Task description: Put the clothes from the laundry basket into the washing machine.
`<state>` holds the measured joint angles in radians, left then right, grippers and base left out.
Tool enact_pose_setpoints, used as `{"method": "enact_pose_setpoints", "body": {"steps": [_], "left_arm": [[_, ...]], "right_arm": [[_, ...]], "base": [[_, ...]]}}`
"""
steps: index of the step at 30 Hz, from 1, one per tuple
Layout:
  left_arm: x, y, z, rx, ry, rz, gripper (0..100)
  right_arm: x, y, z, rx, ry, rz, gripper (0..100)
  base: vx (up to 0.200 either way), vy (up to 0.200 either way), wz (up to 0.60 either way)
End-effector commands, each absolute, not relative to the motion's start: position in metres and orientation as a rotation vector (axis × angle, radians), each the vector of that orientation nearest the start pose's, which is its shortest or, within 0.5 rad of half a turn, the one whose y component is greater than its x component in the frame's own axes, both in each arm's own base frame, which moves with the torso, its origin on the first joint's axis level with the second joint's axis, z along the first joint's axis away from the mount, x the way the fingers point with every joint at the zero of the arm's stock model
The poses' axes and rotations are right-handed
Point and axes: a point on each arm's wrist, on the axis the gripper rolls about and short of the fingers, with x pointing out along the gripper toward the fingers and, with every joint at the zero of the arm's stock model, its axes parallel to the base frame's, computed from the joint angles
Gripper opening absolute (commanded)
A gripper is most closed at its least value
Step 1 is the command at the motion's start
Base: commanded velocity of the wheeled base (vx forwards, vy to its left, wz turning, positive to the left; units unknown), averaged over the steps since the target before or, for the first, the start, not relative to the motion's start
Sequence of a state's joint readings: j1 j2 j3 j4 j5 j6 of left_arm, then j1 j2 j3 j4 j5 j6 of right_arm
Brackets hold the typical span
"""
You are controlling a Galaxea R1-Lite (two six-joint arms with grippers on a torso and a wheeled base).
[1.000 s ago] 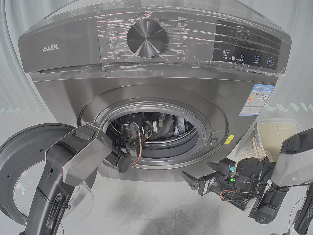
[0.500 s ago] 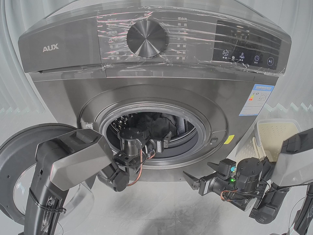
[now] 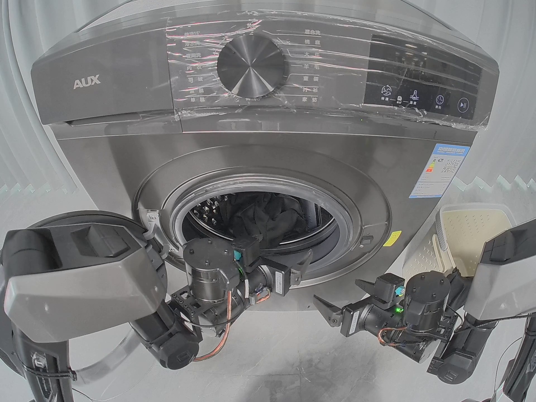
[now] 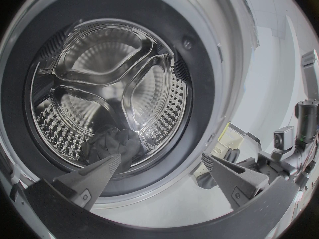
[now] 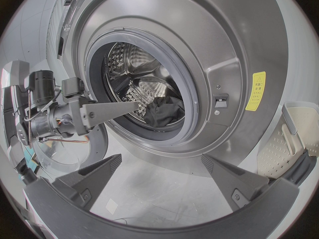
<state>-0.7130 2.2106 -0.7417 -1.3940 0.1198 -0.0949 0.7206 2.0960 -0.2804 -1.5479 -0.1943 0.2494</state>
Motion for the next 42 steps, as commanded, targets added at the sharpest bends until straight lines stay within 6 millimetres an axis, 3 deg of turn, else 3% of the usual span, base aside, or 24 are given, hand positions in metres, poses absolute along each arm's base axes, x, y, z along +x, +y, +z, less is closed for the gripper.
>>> {"method": "enact_pose_setpoints", "body": {"steps": [1,5,9,17,21,30,31,35,42], "left_arm": [[0.272,-0.235,0.08,-0.066,0.087,-0.605,100],[0.28,-0.234,0.069,-0.053,0.118,-0.587,100],[0.31,-0.23,0.031,-0.029,0.169,-0.546,100],[0.361,-0.232,-0.002,-0.022,0.17,-0.49,100],[0.377,-0.238,-0.013,-0.009,0.166,-0.477,100],[0.415,-0.225,-0.025,0.006,0.146,-0.403,100],[0.416,-0.224,-0.026,0.006,0.146,-0.4,0],[0.418,-0.225,-0.025,0.004,0.136,-0.402,0],[0.449,-0.231,0.006,-0.081,0.006,-0.307,0]], "right_arm": [[0.213,0.181,0.044,0.122,0.308,0.488,100],[0.213,0.181,0.044,0.122,0.31,0.488,100],[0.212,0.181,0.043,0.124,0.314,0.488,100],[0.213,0.182,0.043,0.131,0.314,0.489,100],[0.213,0.182,0.042,0.129,0.318,0.49,100],[0.213,0.182,0.044,0.134,0.312,0.491,100],[0.213,0.182,0.044,0.134,0.312,0.491,100],[0.213,0.182,0.043,0.135,0.314,0.491,100],[0.213,0.182,0.044,0.141,0.315,0.49,100]], "base": [[0.0,0.0,0.0],[0.0,0.0,0.0],[0.0,0.0,0.0],[0.0,0.0,0.0],[0.0,0.0,0.0],[0.0,0.0,0.0],[0.0,0.0,0.0],[0.0,0.0,0.0],[0.0,0.0,0.0]]}}
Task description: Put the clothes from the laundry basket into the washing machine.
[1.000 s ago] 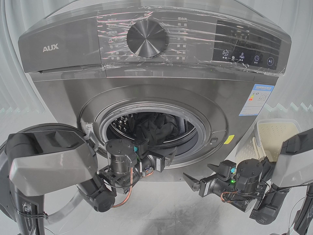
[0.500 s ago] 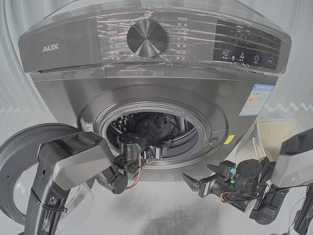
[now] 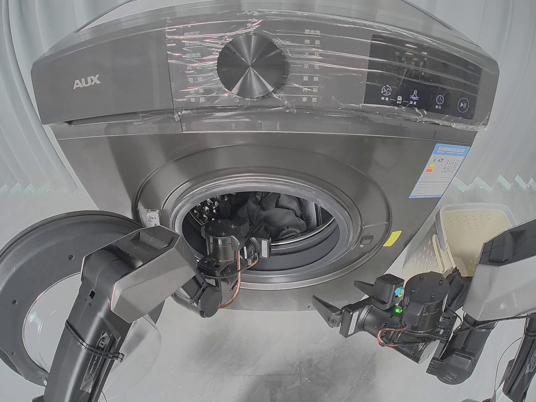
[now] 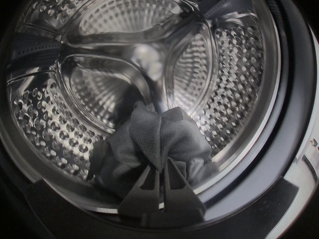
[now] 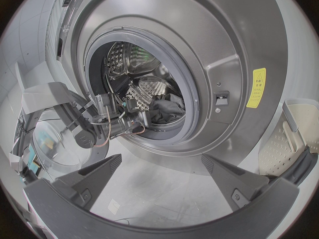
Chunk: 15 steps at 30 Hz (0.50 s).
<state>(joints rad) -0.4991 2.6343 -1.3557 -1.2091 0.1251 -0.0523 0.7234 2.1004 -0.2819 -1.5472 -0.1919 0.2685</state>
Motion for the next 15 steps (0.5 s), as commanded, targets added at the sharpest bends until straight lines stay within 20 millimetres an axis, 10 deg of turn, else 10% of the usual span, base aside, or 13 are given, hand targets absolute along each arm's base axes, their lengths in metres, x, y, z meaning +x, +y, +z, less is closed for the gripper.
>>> {"method": "enact_pose_setpoints", "body": {"steps": [1,15], "left_arm": [[0.454,-0.23,0.012,-0.094,-0.022,-0.29,0],[0.469,-0.216,0.014,-0.099,-0.033,-0.21,0]], "right_arm": [[0.213,0.182,0.044,0.143,0.314,0.49,100],[0.211,0.184,0.044,0.145,0.317,0.496,100]], "base": [[0.0,0.0,0.0],[0.0,0.0,0.0]]}}
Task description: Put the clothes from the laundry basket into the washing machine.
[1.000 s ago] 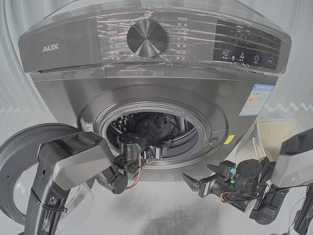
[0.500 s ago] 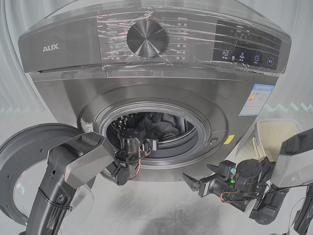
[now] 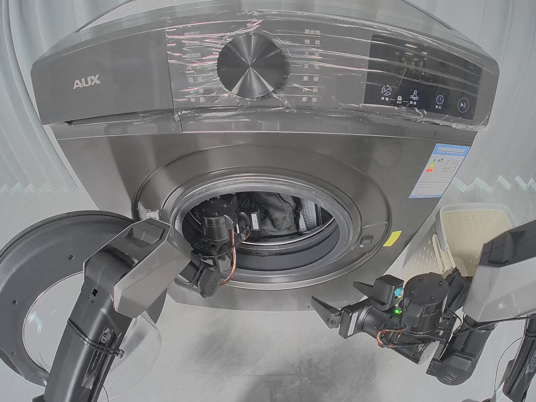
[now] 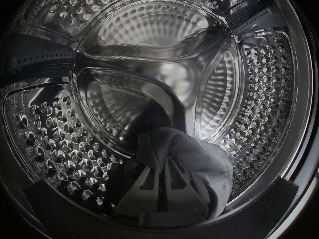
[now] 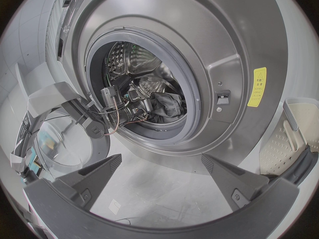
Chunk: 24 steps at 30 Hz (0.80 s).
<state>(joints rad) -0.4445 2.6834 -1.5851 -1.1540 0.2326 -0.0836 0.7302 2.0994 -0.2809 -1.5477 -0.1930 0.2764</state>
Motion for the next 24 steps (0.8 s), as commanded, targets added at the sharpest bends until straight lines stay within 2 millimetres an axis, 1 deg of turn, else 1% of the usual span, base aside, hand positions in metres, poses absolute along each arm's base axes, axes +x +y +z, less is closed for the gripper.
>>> {"method": "enact_pose_setpoints", "body": {"steps": [1,7,8,9,14,15,16,18,19,20,22,24], "left_arm": [[0.468,-0.216,0.013,-0.095,-0.028,-0.21,100],[0.462,-0.22,0.015,-0.103,-0.026,-0.222,100],[0.457,-0.221,0.019,-0.099,-0.017,-0.228,100],[0.456,-0.221,0.02,-0.099,-0.017,-0.23,100],[0.417,-0.224,0.037,-0.067,0.051,-0.271,100],[0.412,-0.225,0.039,-0.066,0.055,-0.277,100],[0.401,-0.228,0.045,-0.066,0.052,-0.294,100],[0.397,-0.229,0.047,-0.067,0.051,-0.3,100],[0.386,-0.232,0.054,-0.068,0.047,-0.319,100],[0.38,-0.232,0.056,-0.067,0.051,-0.326,100],[0.36,-0.236,0.064,-0.062,0.057,-0.366,100],[0.352,-0.238,0.067,-0.061,0.059,-0.381,100]], "right_arm": [[0.211,0.184,0.043,0.145,0.319,0.496,100],[0.211,0.183,0.043,0.151,0.32,0.494,100],[0.211,0.184,0.043,0.152,0.321,0.495,100],[0.211,0.183,0.043,0.152,0.32,0.493,100],[0.21,0.183,0.042,0.149,0.328,0.494,100],[0.21,0.183,0.042,0.149,0.328,0.494,100],[0.21,0.182,0.043,0.15,0.326,0.494,100],[0.21,0.182,0.043,0.149,0.328,0.494,100],[0.21,0.182,0.043,0.149,0.327,0.492,100],[0.209,0.182,0.042,0.148,0.329,0.493,100],[0.208,0.18,0.04,0.142,0.341,0.491,100],[0.206,0.179,0.039,0.137,0.35,0.491,100]], "base": [[0.0,0.0,0.0],[0.0,0.0,0.0],[0.0,0.0,0.0],[0.0,0.0,0.0],[0.0,0.0,0.0],[0.0,0.0,0.0],[0.0,0.0,0.0],[0.0,0.0,0.0],[0.0,0.0,0.0],[0.0,0.0,0.0],[0.0,0.0,0.0],[0.0,0.0,0.0]]}}
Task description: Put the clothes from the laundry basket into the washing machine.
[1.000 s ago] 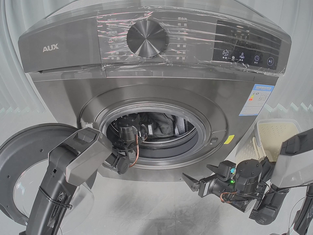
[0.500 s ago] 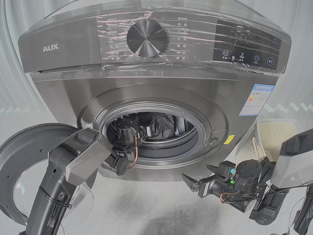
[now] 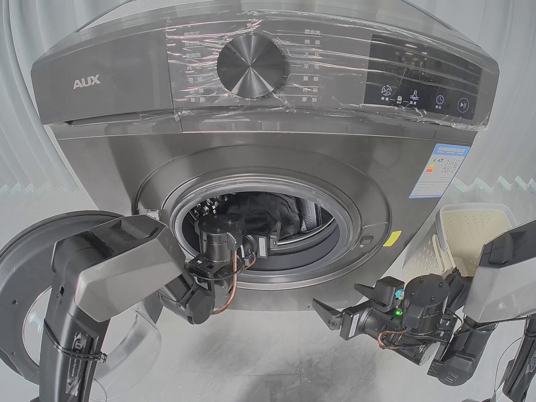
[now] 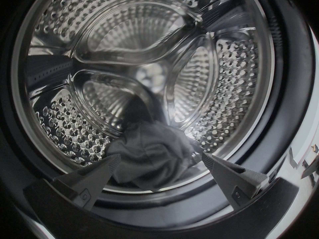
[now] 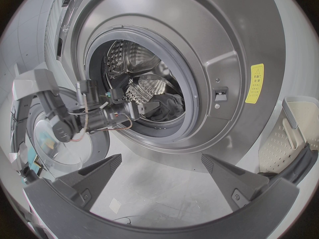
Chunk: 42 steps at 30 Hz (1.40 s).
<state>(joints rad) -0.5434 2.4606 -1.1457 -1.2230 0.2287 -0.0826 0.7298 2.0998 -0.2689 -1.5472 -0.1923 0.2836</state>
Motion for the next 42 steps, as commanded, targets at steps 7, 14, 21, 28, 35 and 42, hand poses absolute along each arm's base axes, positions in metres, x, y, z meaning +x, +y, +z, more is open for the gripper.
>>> {"method": "enact_pose_setpoints", "body": {"steps": [7,14,21,28,35,42], "left_arm": [[0.293,-0.248,0.076,-0.046,0.094,-0.493,100],[0.243,-0.244,0.086,-0.052,0.087,-0.579,100],[0.202,-0.206,0.131,-0.101,0.013,-0.588,100],[0.158,-0.142,0.156,-0.112,-0.002,-0.513,100],[0.122,-0.103,0.161,-0.151,-0.031,-0.506,100],[0.119,-0.082,0.166,-0.157,-0.067,-0.413,100]], "right_arm": [[0.206,0.179,0.039,0.137,0.349,0.49,100],[0.199,0.176,0.057,0.158,0.3,0.507,100],[0.183,0.163,0.083,0.167,0.219,0.491,100],[0.154,0.141,0.1,0.134,0.16,0.407,100],[0.143,0.112,0.122,0.135,0.058,0.347,100],[0.142,0.095,0.127,0.135,0.032,0.281,100]], "base": [[0.0,0.0,0.0],[0.0,0.0,0.0],[0.0,0.0,0.0],[0.0,0.0,0.0],[0.0,0.0,0.0],[0.0,0.0,0.0]]}}
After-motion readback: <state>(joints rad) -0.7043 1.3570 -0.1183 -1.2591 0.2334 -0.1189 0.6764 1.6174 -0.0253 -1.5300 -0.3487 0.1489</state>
